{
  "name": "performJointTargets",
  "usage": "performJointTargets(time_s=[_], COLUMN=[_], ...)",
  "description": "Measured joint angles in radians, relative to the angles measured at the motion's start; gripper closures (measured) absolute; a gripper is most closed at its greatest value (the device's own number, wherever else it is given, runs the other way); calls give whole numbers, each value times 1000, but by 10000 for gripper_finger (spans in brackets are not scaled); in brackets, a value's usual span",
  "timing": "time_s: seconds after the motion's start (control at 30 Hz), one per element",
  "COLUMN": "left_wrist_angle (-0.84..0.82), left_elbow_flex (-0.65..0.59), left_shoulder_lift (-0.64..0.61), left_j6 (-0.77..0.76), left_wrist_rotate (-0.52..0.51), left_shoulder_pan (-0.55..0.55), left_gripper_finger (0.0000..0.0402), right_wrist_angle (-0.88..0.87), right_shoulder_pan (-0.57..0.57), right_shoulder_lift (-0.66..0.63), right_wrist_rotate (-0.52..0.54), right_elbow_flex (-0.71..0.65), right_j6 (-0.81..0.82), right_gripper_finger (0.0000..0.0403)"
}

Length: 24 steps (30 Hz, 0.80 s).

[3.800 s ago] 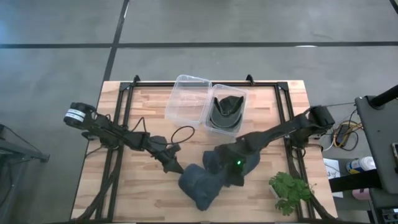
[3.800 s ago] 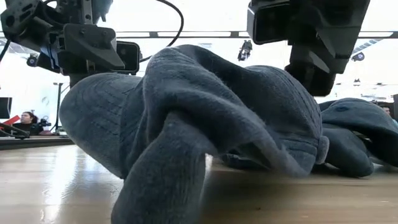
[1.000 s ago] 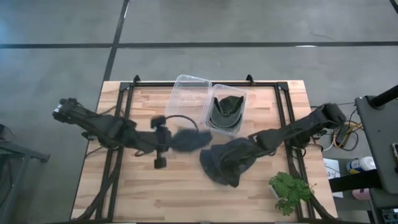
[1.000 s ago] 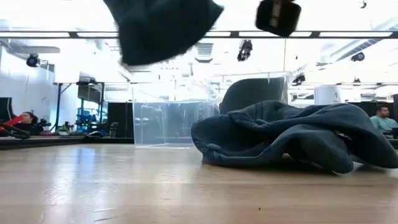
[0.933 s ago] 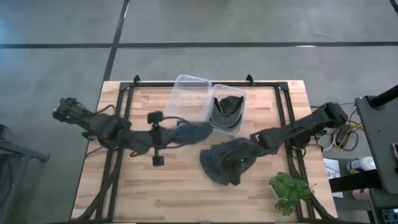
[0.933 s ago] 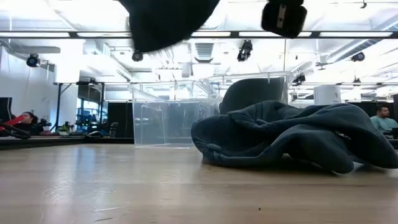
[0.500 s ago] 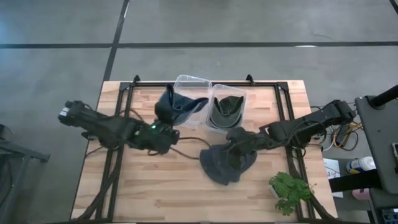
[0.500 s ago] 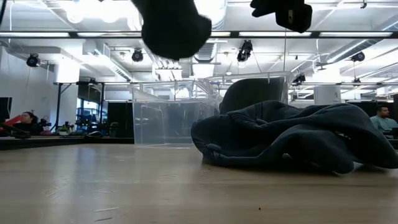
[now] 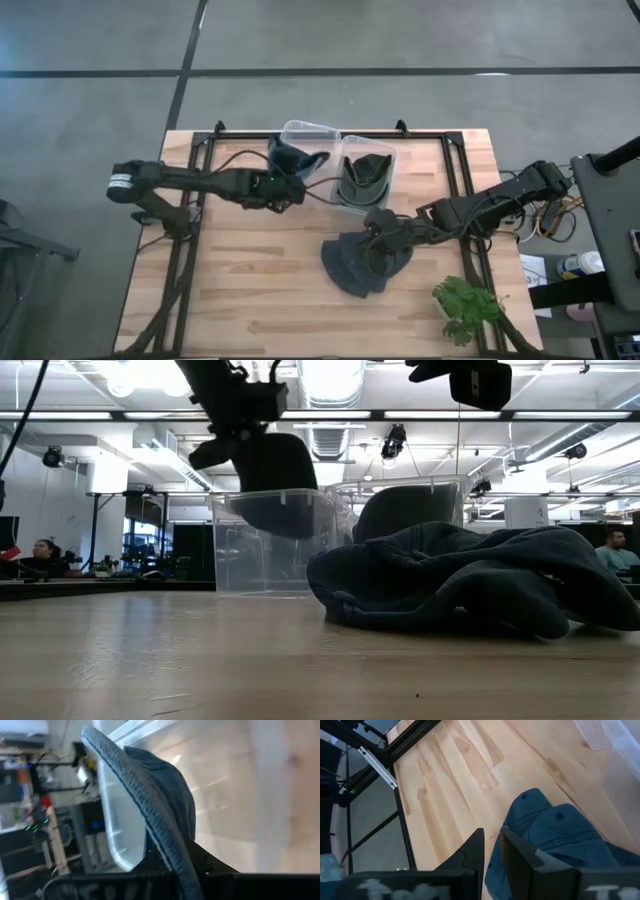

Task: Pick & Place hat
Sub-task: Put the left blue cap into the left transparent bin

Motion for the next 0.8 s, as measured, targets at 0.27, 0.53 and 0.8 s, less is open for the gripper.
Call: performJointTargets(time_s=[0.27, 0.53, 0.8], left_wrist_angle=[53, 28, -20], left_elbow_flex=[-7, 8, 39], left_shoulder_lift=[99, 112, 105], left_j6=[-11, -133, -243], left_wrist_rotate=[61, 193, 166], left_shoulder_pan=[8, 19, -4], left_gripper_finger=[394, 387, 334], right_wrist_angle=[-1, -2, -2], right_shoulder_pan=[2, 2, 2], right_shoulder_lift=[3, 3, 3], right_wrist_rotate=[0, -3, -3], right_elbow_flex=[0, 0, 0], right_j6=[14, 16, 2], right_gripper_finger=[344, 344, 344])
